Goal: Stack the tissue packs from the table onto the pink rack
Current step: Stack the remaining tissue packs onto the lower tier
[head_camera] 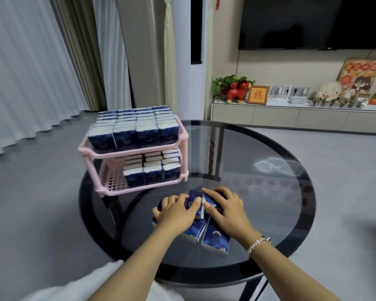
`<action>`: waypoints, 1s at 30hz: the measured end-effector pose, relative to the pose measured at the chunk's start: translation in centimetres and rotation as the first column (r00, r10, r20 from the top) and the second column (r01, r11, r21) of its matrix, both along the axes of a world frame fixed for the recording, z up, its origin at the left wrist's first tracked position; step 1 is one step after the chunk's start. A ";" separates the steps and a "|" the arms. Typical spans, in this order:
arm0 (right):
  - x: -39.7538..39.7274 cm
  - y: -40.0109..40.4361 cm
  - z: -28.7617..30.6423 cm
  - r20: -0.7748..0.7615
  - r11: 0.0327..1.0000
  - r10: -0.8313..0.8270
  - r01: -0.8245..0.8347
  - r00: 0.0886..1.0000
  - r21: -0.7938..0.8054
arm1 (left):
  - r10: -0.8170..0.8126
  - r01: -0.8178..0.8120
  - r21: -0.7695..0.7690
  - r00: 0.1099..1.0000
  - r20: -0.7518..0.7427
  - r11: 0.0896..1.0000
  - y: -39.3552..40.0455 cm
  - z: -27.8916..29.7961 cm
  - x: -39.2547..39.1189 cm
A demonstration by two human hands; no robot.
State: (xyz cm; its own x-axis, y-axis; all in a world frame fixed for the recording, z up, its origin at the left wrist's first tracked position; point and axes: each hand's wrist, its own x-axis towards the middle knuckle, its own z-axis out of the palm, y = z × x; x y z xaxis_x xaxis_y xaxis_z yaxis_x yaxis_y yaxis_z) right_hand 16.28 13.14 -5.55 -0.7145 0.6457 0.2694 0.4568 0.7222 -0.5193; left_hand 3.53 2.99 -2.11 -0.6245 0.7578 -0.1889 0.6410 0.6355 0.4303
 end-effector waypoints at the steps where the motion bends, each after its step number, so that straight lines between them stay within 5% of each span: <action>1: -0.3 -0.3 0.0 0.003 1.000 0.010 -0.010 1.000 -0.004 | 0.004 -0.004 0.000 1.000 0.017 1.000 -0.4 0.1 -0.2; 9: -0.6 -0.3 1.4 -0.005 0.926 -0.030 0.026 1.000 -0.377 | -0.121 0.115 0.046 0.980 0.157 0.992 -2.7 0.3 -2.7; 15: -0.1 0.5 2.9 0.054 0.910 -0.135 0.145 0.989 -0.387 | -0.090 0.084 0.228 0.996 0.015 0.970 -2.9 0.6 -3.1; 17: -0.3 0.5 3.1 -0.006 0.922 -0.124 0.113 0.992 -0.371 | -0.048 0.010 0.359 0.994 0.098 0.933 -2.9 0.7 -3.3; 21: -0.9 -0.1 3.6 -0.233 0.837 -0.205 0.047 0.951 -0.546 | -0.055 -0.242 0.522 0.870 0.490 0.817 -3.7 1.3 -3.7; 30: -3.2 -4.0 5.1 -0.411 0.687 -0.282 -0.117 0.867 -0.717 | -0.112 -0.560 0.470 0.555 0.824 0.682 -8.2 1.6 -6.1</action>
State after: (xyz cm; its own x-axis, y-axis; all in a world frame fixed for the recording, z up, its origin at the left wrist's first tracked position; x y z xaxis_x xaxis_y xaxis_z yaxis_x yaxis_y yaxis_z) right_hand 13.12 9.11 -0.40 -0.5642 0.8255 -0.0177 0.0597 0.0194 -0.9980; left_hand -2.53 -5.21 -0.50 -0.6552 0.7233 -0.2181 -0.2649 0.0505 0.9629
